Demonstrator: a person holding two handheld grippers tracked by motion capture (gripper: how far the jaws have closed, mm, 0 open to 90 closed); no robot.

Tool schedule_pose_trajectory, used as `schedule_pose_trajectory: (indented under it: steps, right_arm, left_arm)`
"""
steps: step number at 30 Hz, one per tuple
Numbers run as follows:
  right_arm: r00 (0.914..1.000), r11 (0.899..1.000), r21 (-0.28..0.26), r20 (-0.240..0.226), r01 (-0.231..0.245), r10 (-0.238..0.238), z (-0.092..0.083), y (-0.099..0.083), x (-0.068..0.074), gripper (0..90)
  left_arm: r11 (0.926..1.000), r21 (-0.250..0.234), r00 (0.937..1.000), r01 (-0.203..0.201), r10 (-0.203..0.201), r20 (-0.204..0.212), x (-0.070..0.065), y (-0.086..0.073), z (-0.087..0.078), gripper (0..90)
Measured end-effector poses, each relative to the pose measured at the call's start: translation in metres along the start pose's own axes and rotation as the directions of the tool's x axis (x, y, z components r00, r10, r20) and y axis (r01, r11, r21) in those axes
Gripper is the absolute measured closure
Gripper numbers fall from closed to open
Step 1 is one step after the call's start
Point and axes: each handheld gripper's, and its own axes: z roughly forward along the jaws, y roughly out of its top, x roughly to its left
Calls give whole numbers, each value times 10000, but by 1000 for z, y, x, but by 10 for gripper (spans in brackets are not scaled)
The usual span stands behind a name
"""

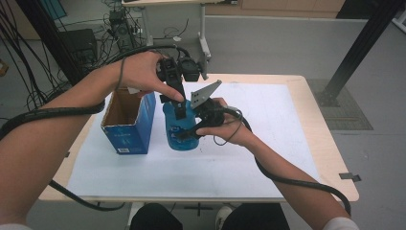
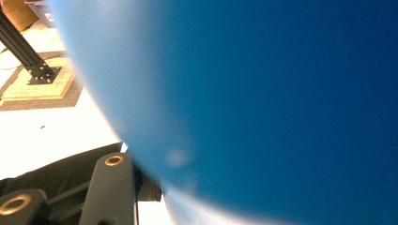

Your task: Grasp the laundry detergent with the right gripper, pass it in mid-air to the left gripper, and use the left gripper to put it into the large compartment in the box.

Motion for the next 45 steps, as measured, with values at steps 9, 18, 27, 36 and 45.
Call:
schedule_pose_trajectory:
  steps: [9,18,27,36,45]
  right_arm:
    - [10000,10000,17,16,61,-61,1,0,1,434]
    - [10000,9999,-67,2,75,-75,0,0,1,434]
    - [9999,9999,-88,-24,145,-145,0,1,2,434]
    - [9998,9998,-144,-158,150,-153,1,2,3,434]
    - [9996,9997,-166,-209,194,-197,1,5,5,434]
  left_arm:
    - [10000,27,10000,16,-16,14,0,-1,3,47]
    - [10000,49,10000,-8,8,13,0,1,3,47]
    - [9999,109,9999,-96,94,118,0,1,5,47]
    - [9999,138,9996,-79,76,257,0,-3,12,47]
    - [10000,72,9995,-13,11,321,-1,-5,15,47]
